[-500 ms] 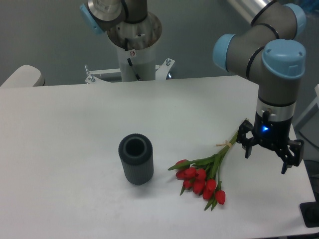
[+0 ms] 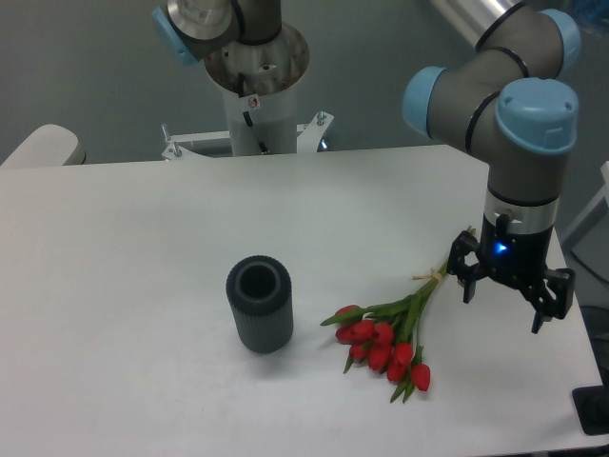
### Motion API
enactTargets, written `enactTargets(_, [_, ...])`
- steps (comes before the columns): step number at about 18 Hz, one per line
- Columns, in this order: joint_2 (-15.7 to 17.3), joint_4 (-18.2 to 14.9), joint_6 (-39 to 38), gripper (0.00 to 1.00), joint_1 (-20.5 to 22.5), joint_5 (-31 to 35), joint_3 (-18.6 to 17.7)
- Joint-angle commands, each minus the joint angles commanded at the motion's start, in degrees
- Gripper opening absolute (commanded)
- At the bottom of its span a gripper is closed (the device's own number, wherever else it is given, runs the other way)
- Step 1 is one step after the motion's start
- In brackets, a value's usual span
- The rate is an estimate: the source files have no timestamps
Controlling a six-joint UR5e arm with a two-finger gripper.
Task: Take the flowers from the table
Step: 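Move the open gripper over the stems of the red tulip bunch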
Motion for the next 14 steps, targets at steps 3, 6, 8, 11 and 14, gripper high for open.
enactTargets(3, [-0.09, 0.00, -1.22, 1.00, -0.17, 5.97, -2.28])
enactTargets(6, [-0.09, 0.26, -2.28, 1.00, -0.26, 8.54, -4.57])
enactTargets(8, [-0.52, 0.35, -5.00, 1.00, -0.35, 8.72, -5.54])
enactTargets(11, [-0.79, 0.26, -9.48, 1.00, -0.35, 7.84, -7.99])
enactTargets(14, [-0.96, 0.53, -10.02, 1.00, -0.35, 7.58, -10.73])
